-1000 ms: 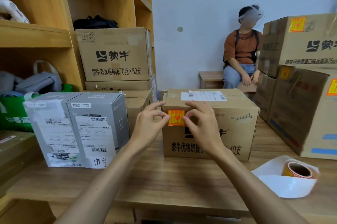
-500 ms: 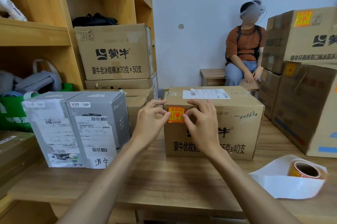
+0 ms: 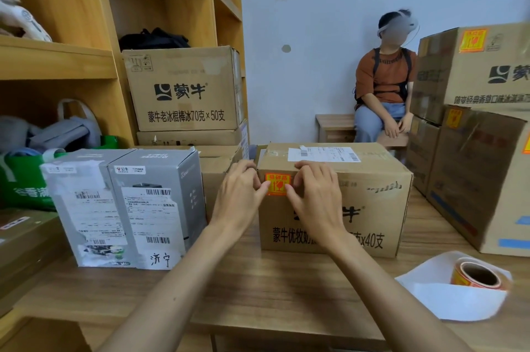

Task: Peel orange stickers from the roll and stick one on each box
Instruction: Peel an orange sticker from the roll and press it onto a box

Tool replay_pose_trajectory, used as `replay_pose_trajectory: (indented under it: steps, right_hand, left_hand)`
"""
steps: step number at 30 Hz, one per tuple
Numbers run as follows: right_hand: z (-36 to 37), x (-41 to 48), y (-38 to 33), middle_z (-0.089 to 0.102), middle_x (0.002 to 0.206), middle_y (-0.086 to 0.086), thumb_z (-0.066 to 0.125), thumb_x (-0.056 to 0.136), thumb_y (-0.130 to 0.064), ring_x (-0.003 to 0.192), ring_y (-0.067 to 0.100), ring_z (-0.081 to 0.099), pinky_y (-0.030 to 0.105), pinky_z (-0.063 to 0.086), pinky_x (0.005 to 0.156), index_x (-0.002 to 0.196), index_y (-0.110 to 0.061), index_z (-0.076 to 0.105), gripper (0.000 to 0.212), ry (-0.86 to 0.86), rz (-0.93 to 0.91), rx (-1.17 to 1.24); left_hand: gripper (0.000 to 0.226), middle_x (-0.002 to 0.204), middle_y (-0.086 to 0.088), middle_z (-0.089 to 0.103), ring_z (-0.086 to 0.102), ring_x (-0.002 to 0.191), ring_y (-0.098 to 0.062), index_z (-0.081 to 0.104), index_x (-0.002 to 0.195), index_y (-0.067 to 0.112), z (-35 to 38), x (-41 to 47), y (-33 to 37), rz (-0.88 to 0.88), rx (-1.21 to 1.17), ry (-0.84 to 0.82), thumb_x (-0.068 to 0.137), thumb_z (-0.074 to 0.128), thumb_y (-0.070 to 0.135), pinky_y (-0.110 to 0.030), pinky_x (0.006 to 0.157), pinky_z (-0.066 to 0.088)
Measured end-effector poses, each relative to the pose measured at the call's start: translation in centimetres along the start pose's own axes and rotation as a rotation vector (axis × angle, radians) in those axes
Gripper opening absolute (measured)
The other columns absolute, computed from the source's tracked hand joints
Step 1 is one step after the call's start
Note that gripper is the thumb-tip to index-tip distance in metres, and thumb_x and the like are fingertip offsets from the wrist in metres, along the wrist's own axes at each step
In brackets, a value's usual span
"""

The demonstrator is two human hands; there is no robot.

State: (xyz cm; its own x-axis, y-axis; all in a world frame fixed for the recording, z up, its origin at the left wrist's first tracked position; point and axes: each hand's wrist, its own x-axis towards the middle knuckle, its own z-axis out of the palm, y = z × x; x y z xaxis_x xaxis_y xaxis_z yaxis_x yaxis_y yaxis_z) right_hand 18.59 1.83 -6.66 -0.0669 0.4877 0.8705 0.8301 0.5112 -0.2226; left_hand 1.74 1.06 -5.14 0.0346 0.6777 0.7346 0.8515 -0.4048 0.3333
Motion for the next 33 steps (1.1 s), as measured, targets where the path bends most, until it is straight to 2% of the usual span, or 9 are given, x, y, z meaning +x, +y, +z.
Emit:
replay_pose_trajectory:
  steps: [2,3,5,7,10,15,23,28,33]
  right_hand:
    - [-0.7,0.4,0.0,0.062,0.096,0.003,0.074,0.083,-0.026,0.091,0.021,0.053,0.04,0.045,0.097,0.088,-0.014,0.052,0.026,-0.012,-0.006,0.015]
    - [-0.9,0.7,0.1,0.063,0.1,0.004,0.074,0.083,-0.03,0.094,0.022,0.055,0.042,0.045,0.099,0.095,-0.013,0.055,0.028,-0.022,-0.017,0.002]
    - [-1.1,1.1,0.7,0.065,0.119,0.007,0.073,0.084,-0.039,0.111,0.024,0.058,0.044,0.038,0.111,0.113,-0.01,0.06,0.042,-0.074,-0.036,-0.049]
    - [-1.3,1.5,1.3,0.061,0.133,0.006,0.068,0.087,-0.048,0.125,0.023,0.053,0.043,0.026,0.118,0.121,-0.013,0.062,0.05,-0.162,-0.03,-0.067]
    - [-2.0,1.7,2.4,0.065,0.122,-0.001,0.065,0.086,-0.055,0.117,0.021,0.053,0.039,0.03,0.112,0.116,-0.019,0.066,0.047,-0.216,-0.007,-0.027]
    - [-4.1,1.6,4.4,0.064,0.112,-0.01,0.071,0.081,-0.055,0.108,0.011,0.048,0.027,0.032,0.096,0.108,-0.024,0.066,0.041,-0.214,0.028,0.15]
    - [-2.8,1.6,5.3,0.061,0.105,-0.013,0.061,0.085,-0.061,0.101,0.012,0.05,0.031,0.03,0.091,0.098,-0.027,0.061,0.036,-0.171,0.009,0.12]
    - [-2.7,1.0,5.7,0.06,0.106,-0.011,0.051,0.083,-0.07,0.101,0.013,0.048,0.03,0.03,0.091,0.101,-0.026,0.06,0.048,-0.17,-0.041,0.083]
    - [-2.5,1.0,6.0,0.06,0.108,-0.008,0.05,0.084,-0.067,0.101,0.017,0.049,0.032,0.033,0.089,0.107,-0.023,0.059,0.05,-0.182,-0.102,-0.018]
  left_hand:
    - [0.027,0.096,0.005,0.059,0.058,0.086,-0.014,0.05,0.086,0.022,-0.4,0.2,-0.6,-0.045,-0.033,0.002,0.09,0.074,0.035,-0.022,0.067,0.043]
    - [0.027,0.096,0.007,0.058,0.057,0.086,-0.012,0.052,0.098,0.025,-0.6,0.3,-1.0,-0.056,-0.084,-0.023,0.089,0.074,0.037,-0.024,0.068,0.045]
    - [0.047,0.105,0.008,0.062,0.059,0.098,-0.01,0.05,0.132,0.036,-1.0,0.7,-1.7,-0.077,-0.215,-0.14,0.09,0.073,0.04,-0.029,0.082,0.051]
    - [0.059,0.113,0.009,0.063,0.059,0.107,-0.01,0.047,0.146,0.04,-1.2,1.1,-1.8,-0.093,-0.292,-0.246,0.092,0.071,0.041,-0.031,0.091,0.051]
    - [0.053,0.114,0.009,0.066,0.061,0.105,-0.008,0.059,0.14,0.031,-1.0,1.2,-1.6,-0.074,-0.331,-0.261,0.09,0.073,0.039,-0.037,0.095,0.053]
    - [0.044,0.104,0.011,0.066,0.061,0.097,-0.004,0.067,0.126,0.03,-0.4,0.5,-0.5,-0.007,-0.367,-0.229,0.086,0.076,0.045,-0.04,0.086,0.055]
    - [0.025,0.092,0.009,0.065,0.06,0.088,-0.006,0.066,0.097,0.032,0.8,1.3,0.0,-0.05,-0.395,-0.148,0.084,0.075,0.053,-0.044,0.079,0.054]
    - [0.033,0.097,0.011,0.064,0.061,0.094,-0.009,0.064,0.104,0.036,0.7,0.8,-0.4,-0.022,-0.411,-0.179,0.082,0.071,0.06,-0.047,0.081,0.055]
    - [0.032,0.101,0.01,0.058,0.057,0.096,-0.008,0.061,0.115,0.032,0.9,0.3,-0.8,0.028,-0.409,-0.198,0.088,0.075,0.041,-0.044,0.083,0.055]
